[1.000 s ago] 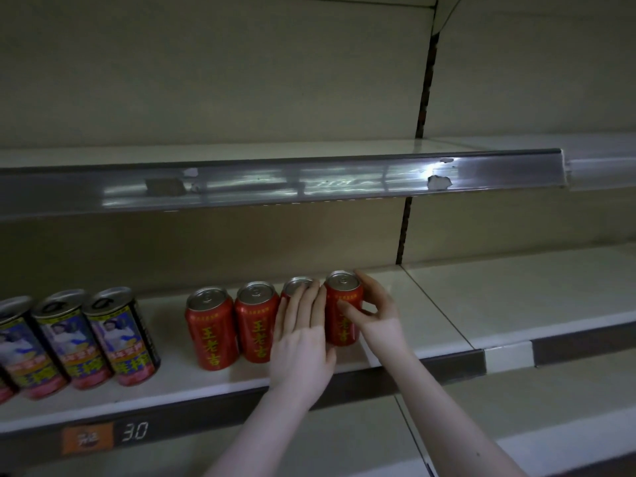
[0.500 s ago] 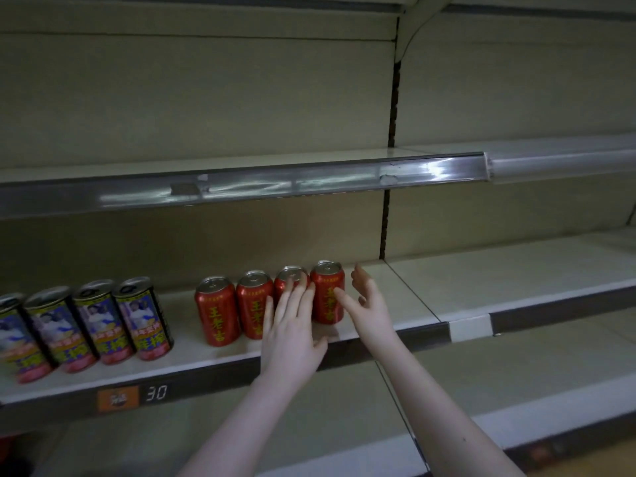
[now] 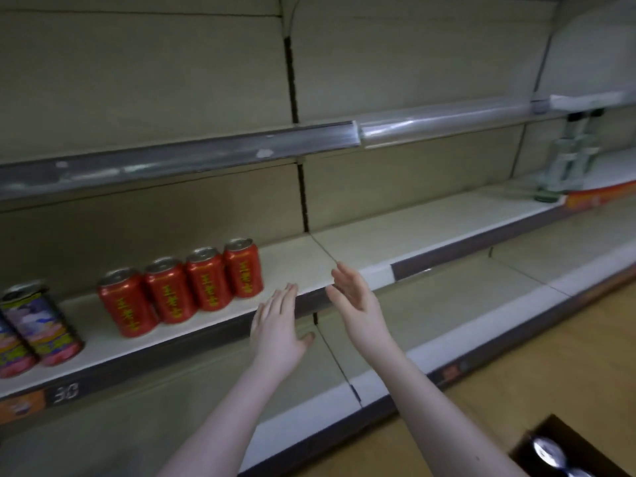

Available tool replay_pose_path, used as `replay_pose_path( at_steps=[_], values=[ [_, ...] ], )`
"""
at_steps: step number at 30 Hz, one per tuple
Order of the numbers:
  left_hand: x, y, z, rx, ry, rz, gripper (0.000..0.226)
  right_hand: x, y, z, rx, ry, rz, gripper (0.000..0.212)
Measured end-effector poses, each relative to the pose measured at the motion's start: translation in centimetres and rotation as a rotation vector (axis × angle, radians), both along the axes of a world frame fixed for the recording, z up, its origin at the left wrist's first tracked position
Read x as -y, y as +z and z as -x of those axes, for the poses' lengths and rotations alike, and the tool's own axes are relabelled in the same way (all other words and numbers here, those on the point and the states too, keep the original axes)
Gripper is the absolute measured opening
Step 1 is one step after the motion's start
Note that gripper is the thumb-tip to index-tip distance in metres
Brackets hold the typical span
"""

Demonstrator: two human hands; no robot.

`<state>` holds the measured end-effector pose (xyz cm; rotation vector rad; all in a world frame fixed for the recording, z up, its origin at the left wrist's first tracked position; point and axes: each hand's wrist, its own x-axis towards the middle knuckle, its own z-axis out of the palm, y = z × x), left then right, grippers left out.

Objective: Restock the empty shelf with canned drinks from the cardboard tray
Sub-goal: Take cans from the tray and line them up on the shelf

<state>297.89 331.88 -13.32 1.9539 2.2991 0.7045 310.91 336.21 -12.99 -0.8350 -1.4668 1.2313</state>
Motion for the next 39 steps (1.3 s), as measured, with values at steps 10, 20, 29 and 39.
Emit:
replay_pose_path(
  at_steps=[10, 20, 29, 39],
  values=[
    [-4.1, -3.5, -18.0, 0.297, -0.245, -0.119, 0.066, -0.7, -4.2, -16.4, -0.099, -0.194, -0.032, 0.037],
    [-4.4, -14.3, -38.6, 0.676, -0.412, 0.035, 0.052, 0.9, -16.7, -36.4, -0.113, -0.631, 0.142, 0.031],
    [-3.6, -27.6, -50.6, 0.875, -0.378, 0.316, 0.036, 4.9, -30.0, -44.7, -0.049, -1.039, 0.370, 0.028],
    [-2.4, -35.2, -54.9, 0.887, -0.437, 0.443, 0.016, 5.9, -36.7, -47.8, 0.015, -1.153, 0.572, 0.025]
  ],
)
